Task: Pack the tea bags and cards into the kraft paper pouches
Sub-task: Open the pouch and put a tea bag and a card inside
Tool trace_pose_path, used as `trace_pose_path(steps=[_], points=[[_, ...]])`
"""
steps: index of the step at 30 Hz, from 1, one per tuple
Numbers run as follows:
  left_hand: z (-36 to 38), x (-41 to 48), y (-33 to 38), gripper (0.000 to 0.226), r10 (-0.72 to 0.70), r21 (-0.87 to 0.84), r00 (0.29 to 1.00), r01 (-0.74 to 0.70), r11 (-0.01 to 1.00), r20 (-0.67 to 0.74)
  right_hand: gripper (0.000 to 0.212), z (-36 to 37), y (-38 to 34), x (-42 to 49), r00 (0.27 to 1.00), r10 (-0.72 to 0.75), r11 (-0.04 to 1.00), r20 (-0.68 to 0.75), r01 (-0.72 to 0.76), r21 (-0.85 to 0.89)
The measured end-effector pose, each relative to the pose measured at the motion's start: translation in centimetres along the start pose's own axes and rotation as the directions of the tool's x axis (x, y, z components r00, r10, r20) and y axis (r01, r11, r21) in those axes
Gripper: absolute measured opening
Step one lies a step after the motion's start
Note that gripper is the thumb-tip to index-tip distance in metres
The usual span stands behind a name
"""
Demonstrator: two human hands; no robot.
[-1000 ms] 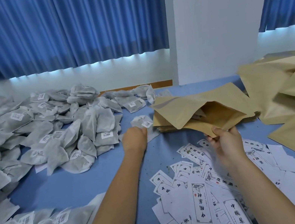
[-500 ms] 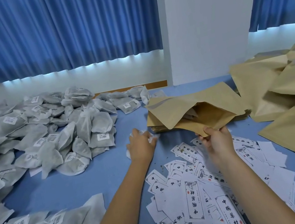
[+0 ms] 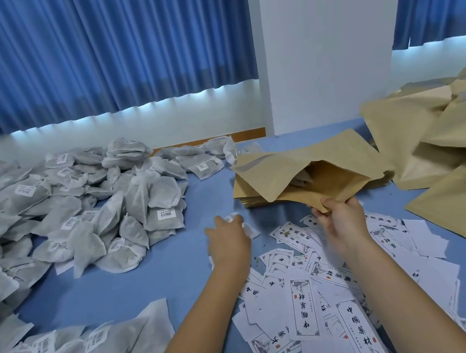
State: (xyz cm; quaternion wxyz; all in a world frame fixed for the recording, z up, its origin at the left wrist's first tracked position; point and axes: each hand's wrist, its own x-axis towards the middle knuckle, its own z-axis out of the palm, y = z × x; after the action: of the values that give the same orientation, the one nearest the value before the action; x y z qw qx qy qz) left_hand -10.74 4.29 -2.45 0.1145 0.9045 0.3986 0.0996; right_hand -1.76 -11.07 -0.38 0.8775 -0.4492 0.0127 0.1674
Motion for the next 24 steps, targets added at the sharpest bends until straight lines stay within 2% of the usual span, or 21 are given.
trace_pose_path(steps=[2,3,4,6,7,8,9,10,11,13,14,15,17,19,22,24], points=[[-0.2,-1.7,0.4,0.037,0.203,-0.176,0.962,-0.234,0.956,-0.181,0.037,-0.1,-0.1,0.0,1.000,-0.017,1.000,0.001,0.017,-0.006],[-0.5,-2.9,0.8,0.037,0.290,-0.265,0.908,-0.372,0.890,-0.301,0.037,-0.1,-0.3,0.2,1.000,-0.015,1.000,-0.005,0.015,-0.009],[-1.0,-4.0,1.2,0.037,0.375,-0.310,0.816,-0.530,0.790,-0.440,0.036,-0.3,-0.3,0.4,1.000,-0.013,1.000,-0.018,0.013,-0.018],[-1.9,-5.6,2.3,0.039,0.529,-0.192,0.517,-0.813,0.550,-0.673,0.031,-0.5,-0.5,0.8,0.999,-0.017,0.997,-0.045,0.014,-0.076],[-2.1,-6.1,3.0,0.040,0.591,-0.115,0.391,-0.886,0.448,-0.706,0.025,-0.7,-0.4,0.7,0.999,-0.022,0.990,-0.042,0.016,-0.140],[-2.4,-6.3,3.9,0.040,0.637,-0.092,0.338,-0.918,0.387,-0.693,0.019,-0.8,-0.2,0.7,0.999,-0.027,0.978,-0.017,0.023,-0.208],[-2.7,-6.4,5.0,0.040,0.676,-0.111,0.350,-0.922,0.371,-0.648,0.016,-0.8,0.1,0.4,1.000,-0.021,0.967,0.024,0.026,-0.252],[-2.9,-6.3,6.1,0.041,0.699,-0.150,0.427,-0.894,0.423,-0.574,0.020,-0.8,0.4,0.3,0.999,-0.006,0.965,0.040,0.016,-0.262],[-3.1,-6.2,7.4,0.042,0.699,-0.180,0.552,-0.826,0.535,-0.455,0.025,-0.8,0.5,0.1,1.000,-0.005,0.958,0.025,0.012,-0.286],[-3.3,-5.4,9.5,0.039,0.577,-0.174,0.793,-0.607,0.776,-0.194,0.027,-0.4,0.6,-0.1,0.998,-0.042,0.938,-0.053,0.021,-0.345],[-3.5,-4.7,10.5,0.036,0.476,-0.117,0.875,-0.483,0.868,-0.086,0.023,-0.2,0.9,-0.2,0.997,-0.039,0.942,-0.062,0.016,-0.335],[-3.7,-3.8,11.2,0.032,0.379,-0.053,0.925,-0.379,0.924,-0.019,0.022,0.1,1.3,-0.6,0.999,-0.009,0.962,-0.039,-0.001,-0.272],[-4.3,-1.7,12.2,0.029,0.296,0.045,0.949,-0.302,0.952,0.108,0.023,0.9,2.2,-1.8,0.999,0.031,0.991,0.026,-0.028,-0.129],[-4.5,0.2,12.7,0.033,0.294,0.129,0.937,-0.320,0.939,0.188,0.027,1.6,3.1,-2.5,0.998,-0.002,0.986,0.064,0.012,-0.168],[-5.2,2.6,11.5,0.049,0.255,0.250,0.946,-0.301,0.920,0.201,0.031,1.9,3.6,-2.9,0.993,-0.011,0.972,0.121,0.039,-0.233],[-5.6,2.6,10.9,0.050,0.304,0.229,0.912,-0.369,0.901,0.275,0.028,1.7,3.2,-2.5,0.996,0.010,0.967,0.086,0.012,-0.255]])
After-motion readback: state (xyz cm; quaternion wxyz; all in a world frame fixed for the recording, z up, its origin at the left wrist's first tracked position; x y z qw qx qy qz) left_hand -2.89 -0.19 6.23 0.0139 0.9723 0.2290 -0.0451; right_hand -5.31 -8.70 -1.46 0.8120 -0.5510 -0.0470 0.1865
